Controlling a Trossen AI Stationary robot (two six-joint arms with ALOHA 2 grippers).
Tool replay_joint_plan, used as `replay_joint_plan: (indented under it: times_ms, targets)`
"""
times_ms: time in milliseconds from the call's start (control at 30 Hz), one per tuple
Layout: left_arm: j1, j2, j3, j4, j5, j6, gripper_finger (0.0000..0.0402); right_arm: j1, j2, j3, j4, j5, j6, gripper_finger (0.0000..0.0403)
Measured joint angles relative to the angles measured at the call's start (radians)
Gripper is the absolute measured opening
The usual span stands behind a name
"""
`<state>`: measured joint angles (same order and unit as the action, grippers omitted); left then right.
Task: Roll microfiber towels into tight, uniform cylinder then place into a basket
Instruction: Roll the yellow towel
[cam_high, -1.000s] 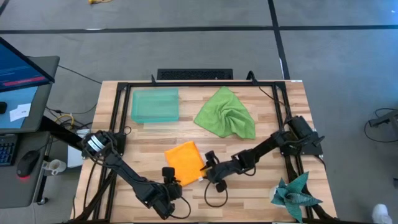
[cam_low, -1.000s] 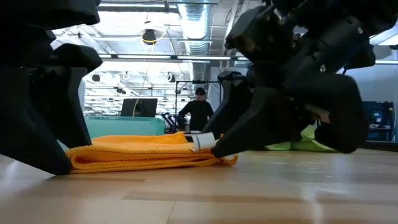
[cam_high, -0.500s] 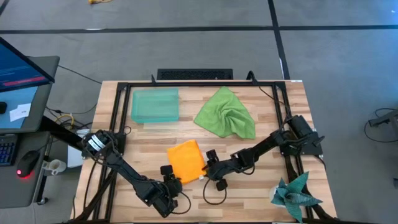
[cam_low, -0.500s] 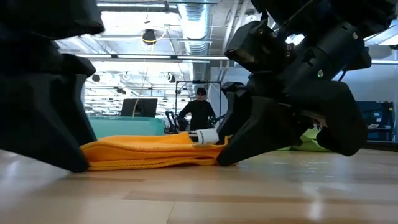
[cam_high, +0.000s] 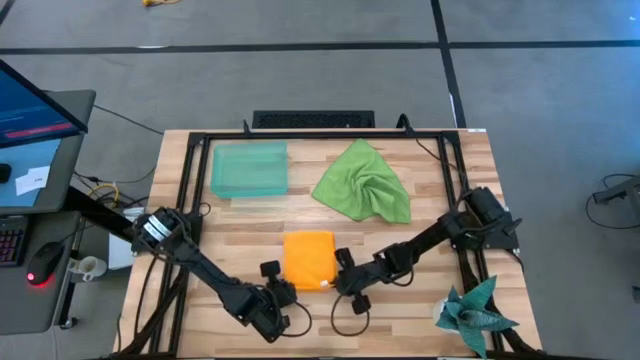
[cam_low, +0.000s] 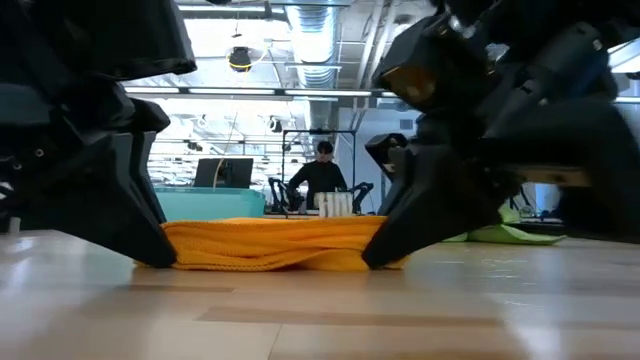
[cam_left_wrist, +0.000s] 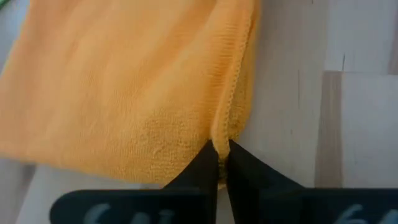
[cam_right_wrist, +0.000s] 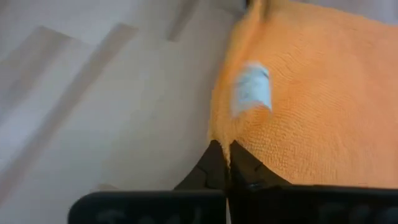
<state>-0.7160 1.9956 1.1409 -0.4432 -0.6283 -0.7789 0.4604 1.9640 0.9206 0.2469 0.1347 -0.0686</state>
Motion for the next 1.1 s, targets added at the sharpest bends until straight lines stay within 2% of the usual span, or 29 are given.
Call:
replay_joint_plan:
  times_ms: [100, 233, 433, 533, 667, 733, 800, 933, 1100]
  targets:
    - [0.001, 0.0, 0.018, 0.005, 0.038, 0.0, 0.0014, 0.012, 0.0, 0.029, -0.058, -0.003, 0.017, 0.0018]
    - [-0.002, -0.007, 0.053, 0.008, 0.121, 0.018, 0.0015, 0.016, 0.002, 0.112, -0.219, -0.008, 0.028, 0.0029]
    - [0.007, -0.022, 0.099, 0.009, 0.296, -0.017, 0.0015, 0.018, 0.003, 0.214, -0.397, -0.04, 0.092, 0.0012]
    - [0.017, -0.022, 0.123, 0.01, 0.399, -0.072, 0.0015, 0.015, 0.003, 0.253, -0.448, -0.176, 0.141, 0.0009]
    - [0.029, -0.023, 0.159, -0.028, 0.49, -0.171, 0.0016, -0.002, 0.003, 0.275, -0.451, -0.471, 0.207, 0.0016]
    - [0.03, -0.025, 0.172, -0.092, 0.532, -0.199, 0.0016, -0.007, 0.003, 0.277, -0.469, -0.583, 0.233, 0.0017]
    - [0.028, -0.023, 0.181, -0.143, 0.544, -0.223, 0.0016, -0.012, 0.005, 0.277, -0.47, -0.615, 0.257, 0.0015]
    - [0.03, -0.026, 0.195, -0.229, 0.53, -0.253, 0.0016, -0.042, 0.031, 0.279, -0.452, -0.613, 0.328, 0.0011]
    - [0.023, -0.025, 0.194, -0.26, 0.47, -0.226, 0.0016, -0.087, 0.087, 0.28, -0.428, -0.611, 0.427, 0.0016]
